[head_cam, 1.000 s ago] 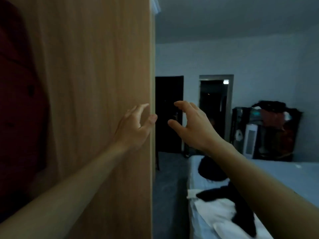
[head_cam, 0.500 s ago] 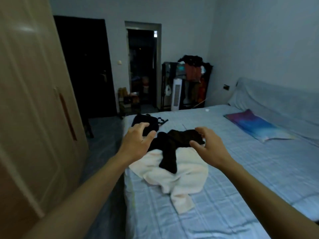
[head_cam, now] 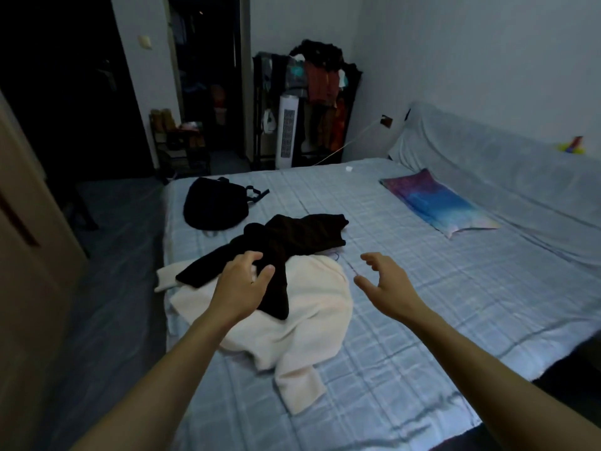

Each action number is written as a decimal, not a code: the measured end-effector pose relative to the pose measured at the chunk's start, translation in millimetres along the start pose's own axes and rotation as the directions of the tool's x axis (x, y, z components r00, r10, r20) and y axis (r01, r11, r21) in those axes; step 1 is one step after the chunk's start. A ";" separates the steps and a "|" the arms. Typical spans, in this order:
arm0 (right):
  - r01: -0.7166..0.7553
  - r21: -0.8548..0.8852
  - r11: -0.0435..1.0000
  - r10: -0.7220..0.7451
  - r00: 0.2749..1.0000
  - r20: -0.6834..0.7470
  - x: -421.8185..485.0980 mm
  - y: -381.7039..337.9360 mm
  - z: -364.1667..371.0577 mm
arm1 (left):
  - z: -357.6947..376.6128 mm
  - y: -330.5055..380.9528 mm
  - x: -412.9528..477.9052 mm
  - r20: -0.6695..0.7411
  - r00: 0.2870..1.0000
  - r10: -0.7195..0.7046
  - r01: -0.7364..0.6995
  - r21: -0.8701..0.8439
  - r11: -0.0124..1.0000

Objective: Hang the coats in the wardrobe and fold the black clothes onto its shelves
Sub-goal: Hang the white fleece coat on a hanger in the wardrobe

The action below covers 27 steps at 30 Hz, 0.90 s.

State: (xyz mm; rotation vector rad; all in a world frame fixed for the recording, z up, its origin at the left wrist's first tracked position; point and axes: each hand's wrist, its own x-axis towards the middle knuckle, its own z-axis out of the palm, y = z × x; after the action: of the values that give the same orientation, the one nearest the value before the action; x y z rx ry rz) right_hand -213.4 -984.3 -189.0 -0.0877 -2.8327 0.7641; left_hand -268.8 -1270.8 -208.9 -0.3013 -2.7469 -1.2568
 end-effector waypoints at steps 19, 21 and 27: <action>-0.326 0.213 0.921 0.264 0.925 0.272 243.0 220.2 119.4 | 230.2 -5.7 213.1 0.176 0.969 -0.175 0.135 0.216 0.967; -0.386 0.223 0.895 0.317 0.902 0.292 263.6 240.0 140.0 | 249.6 -17.1 240.7 0.225 0.958 -0.178 0.123 0.240 0.963; -0.563 0.157 0.812 0.481 0.797 0.365 321.4 293.5 211.6 | 301.0 -75.4 336.3 0.346 0.918 -0.195 0.079 0.322 0.943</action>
State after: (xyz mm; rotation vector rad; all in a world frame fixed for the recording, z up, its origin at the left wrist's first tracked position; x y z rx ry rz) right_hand -571.4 -799.1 -456.9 -0.8216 -2.9853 1.3675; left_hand -617.5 -1045.5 -401.2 -0.3533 -3.2854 -0.8498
